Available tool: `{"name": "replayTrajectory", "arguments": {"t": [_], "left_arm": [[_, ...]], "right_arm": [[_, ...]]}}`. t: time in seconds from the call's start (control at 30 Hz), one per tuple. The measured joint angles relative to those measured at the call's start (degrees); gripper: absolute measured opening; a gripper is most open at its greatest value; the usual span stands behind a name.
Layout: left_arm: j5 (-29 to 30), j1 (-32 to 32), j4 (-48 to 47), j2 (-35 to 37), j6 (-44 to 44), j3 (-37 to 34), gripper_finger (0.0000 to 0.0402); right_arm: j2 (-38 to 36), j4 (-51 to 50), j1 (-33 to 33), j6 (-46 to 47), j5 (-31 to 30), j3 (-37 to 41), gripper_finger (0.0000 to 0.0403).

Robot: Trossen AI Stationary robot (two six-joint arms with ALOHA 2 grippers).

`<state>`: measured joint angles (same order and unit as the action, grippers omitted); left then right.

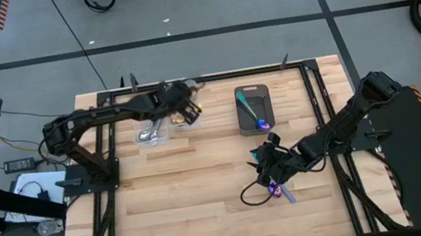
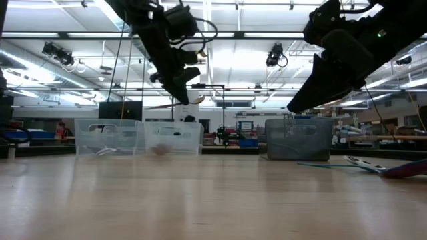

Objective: Sort silverware by color (type)
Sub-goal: Put the gold spoon into the right transparent bin

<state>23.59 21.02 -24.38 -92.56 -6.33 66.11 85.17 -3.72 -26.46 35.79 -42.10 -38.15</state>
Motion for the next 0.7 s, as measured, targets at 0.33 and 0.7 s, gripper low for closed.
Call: {"name": "replayTrajectory", "arguments": {"t": [0.33,0.7], "left_arm": [[-10.73,10.86,3.48,-2.54,-2.49,-0.02,0.0009],[-16.22,13.30,9.59,-10.82,-8.25,0.00,0.0009]], "right_arm": [[0.00,0.71,0.00,-0.97,-0.48,0.02,0.0210],[0.00,1.14,0.27,-1.51,-0.46,0.00,0.0210]]}}
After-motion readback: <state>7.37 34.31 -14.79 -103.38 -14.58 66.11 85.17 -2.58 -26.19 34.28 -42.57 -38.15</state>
